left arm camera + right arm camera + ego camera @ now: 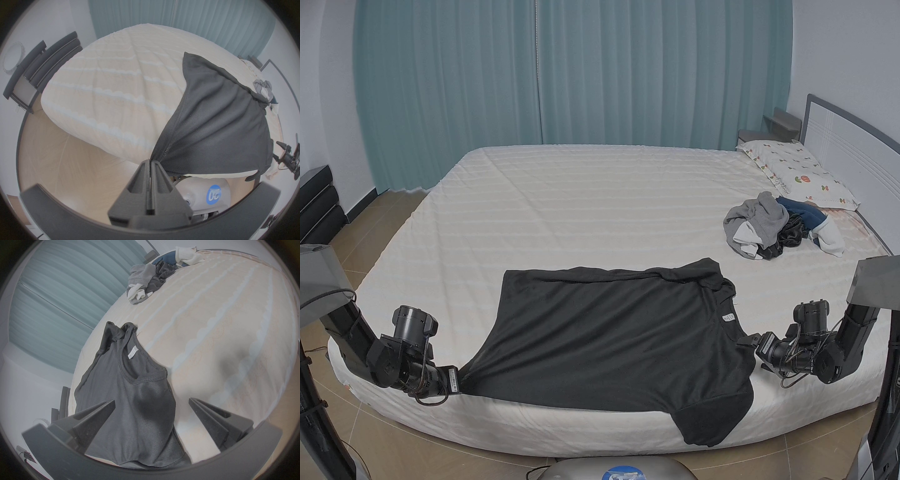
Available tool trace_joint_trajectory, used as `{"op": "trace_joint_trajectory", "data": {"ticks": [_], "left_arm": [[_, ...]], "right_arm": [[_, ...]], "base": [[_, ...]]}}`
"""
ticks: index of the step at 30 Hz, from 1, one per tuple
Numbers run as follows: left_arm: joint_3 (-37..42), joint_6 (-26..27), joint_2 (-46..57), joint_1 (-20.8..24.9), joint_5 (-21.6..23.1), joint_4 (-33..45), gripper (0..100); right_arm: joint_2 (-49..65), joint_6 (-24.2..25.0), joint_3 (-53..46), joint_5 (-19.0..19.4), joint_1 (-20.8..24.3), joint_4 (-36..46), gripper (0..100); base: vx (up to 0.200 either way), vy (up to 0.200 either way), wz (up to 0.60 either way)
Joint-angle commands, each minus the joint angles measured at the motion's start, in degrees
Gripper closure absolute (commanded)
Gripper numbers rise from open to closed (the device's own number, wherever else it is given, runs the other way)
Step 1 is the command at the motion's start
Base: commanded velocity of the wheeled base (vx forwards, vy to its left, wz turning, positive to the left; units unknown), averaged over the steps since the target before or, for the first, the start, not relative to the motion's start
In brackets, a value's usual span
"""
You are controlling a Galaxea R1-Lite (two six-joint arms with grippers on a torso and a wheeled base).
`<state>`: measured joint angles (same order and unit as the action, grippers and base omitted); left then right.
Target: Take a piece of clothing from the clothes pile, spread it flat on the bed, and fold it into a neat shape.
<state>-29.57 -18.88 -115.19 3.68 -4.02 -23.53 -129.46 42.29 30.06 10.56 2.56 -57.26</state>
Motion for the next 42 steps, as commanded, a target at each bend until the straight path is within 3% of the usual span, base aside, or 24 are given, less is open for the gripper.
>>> {"op": "trace_joint_trajectory", "data": {"ticks": [1,11,24,25,32,39,42], "left_arm": [[-0.1,1.0,0.0,-0.8,-1.5,0.8,100],[0.0,4.5,-1.3,-3.0,-2.1,0.9,100],[-1.5,3.9,-2.3,-3.6,-1.3,0.3,100],[-1.6,4.0,-2.3,-3.7,-1.2,0.3,0],[-2.1,3.7,-0.2,-3.7,4.9,0.2,0],[-4.4,0.6,1.3,-3.7,14.2,-0.6,0],[-4.4,0.5,1.1,-3.7,15.6,-1.2,0]], "right_arm": [[-1.1,0.2,0.3,0.0,0.4,-0.2,0],[-1.1,0.8,1.9,0.0,-1.2,-0.7,0],[-1.6,0.9,2.7,0.1,-1.5,-0.7,0],[-1.6,0.9,2.7,0.1,-1.5,-0.7,0],[-0.8,3.0,2.7,0.2,-1.5,-0.7,0],[3.1,6.5,2.5,0.7,-1.6,-0.7,0],[3.5,6.9,2.5,0.8,-1.7,-0.7,0]], "base": [[0.000,0.000,0.00],[0.000,0.000,0.00],[0.000,0.000,0.00],[0.000,0.000,0.00],[0.000,0.000,0.00],[0.000,0.000,0.00],[0.000,0.000,0.00]]}}
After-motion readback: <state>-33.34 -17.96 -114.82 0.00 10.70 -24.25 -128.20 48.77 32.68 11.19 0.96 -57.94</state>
